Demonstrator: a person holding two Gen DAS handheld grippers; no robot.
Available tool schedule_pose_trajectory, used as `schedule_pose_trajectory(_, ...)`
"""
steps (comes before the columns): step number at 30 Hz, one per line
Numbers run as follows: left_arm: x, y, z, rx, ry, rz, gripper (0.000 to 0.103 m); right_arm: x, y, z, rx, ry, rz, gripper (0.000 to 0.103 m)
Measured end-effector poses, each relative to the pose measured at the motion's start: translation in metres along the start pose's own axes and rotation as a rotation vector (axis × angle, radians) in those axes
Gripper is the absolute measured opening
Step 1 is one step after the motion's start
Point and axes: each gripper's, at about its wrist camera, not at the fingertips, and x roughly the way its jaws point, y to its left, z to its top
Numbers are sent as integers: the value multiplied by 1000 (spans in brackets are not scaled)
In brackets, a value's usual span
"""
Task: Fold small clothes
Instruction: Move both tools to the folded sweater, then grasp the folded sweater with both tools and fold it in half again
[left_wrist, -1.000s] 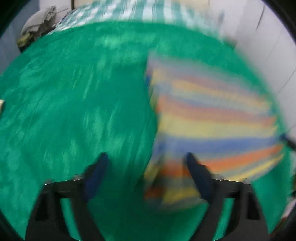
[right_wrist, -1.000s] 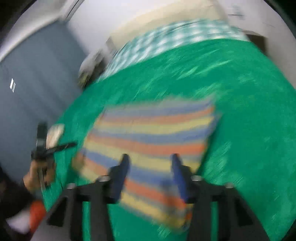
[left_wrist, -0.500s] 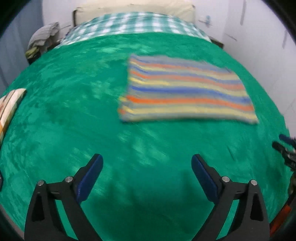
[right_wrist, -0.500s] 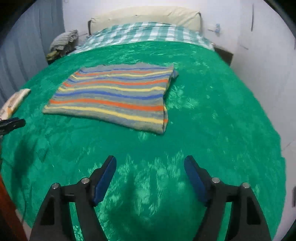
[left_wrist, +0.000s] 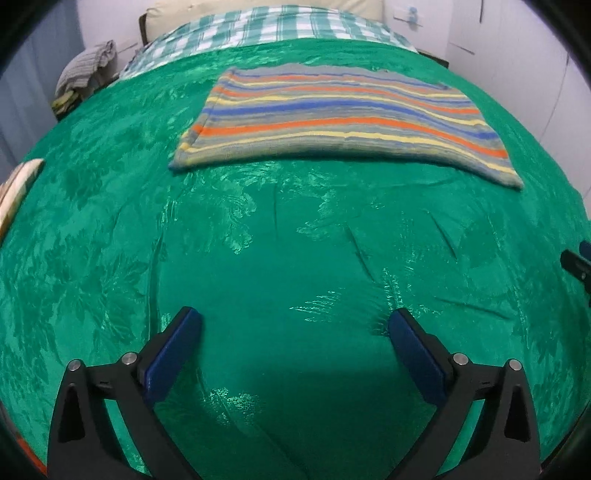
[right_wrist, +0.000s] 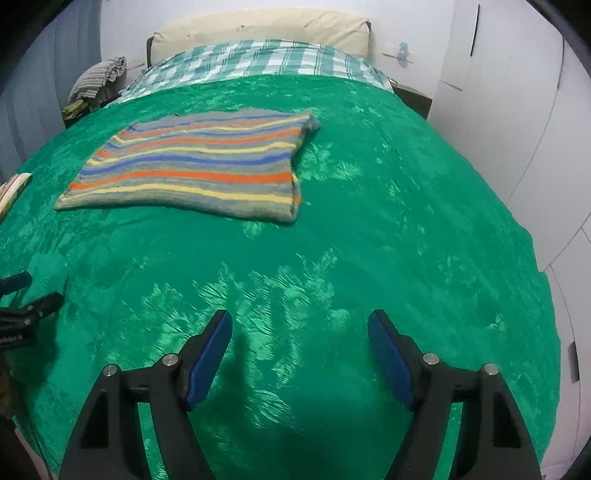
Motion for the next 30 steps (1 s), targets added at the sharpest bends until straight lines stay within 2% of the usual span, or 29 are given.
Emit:
schedule_pose_trajectory(8,0,-3,2,29,1,30,101,3,-5,-4,7,16,4,76)
schedule_pose_trajectory(10,-7,-10,8,62,-15,30,101,3,-12,-5,33,22,22,76)
schedule_pose_trajectory(12,-19,-27,19,136,-67,2,101,3,-21,-4,71,16,50,76)
schedule_pose_trajectory(16,-27,-81,47,312,-146,-67,101,3,-58,18,189,-22,177,76)
schedule_pose_trajectory(19,-13,-137,70,437,-186,-136,100,19,-87,56,230,-19,308,76)
schedule_pose_trajectory(22,11,-184,86,536,-211,-168,100,49,-110,102,271,22,474,75)
schedule_pose_trajectory(24,34,-212,95,593,-205,-162,95,80,-118,133,301,78,578,75)
schedule_pose_trajectory(26,57,-230,101,627,-176,-159,83,114,-121,160,342,142,661,75)
schedule_pose_trajectory(28,61,-231,107,609,-191,-202,79,144,-119,184,365,179,695,72)
schedule_pose_trajectory(30,61,-230,111,612,-199,-249,56,168,-114,206,360,193,709,71)
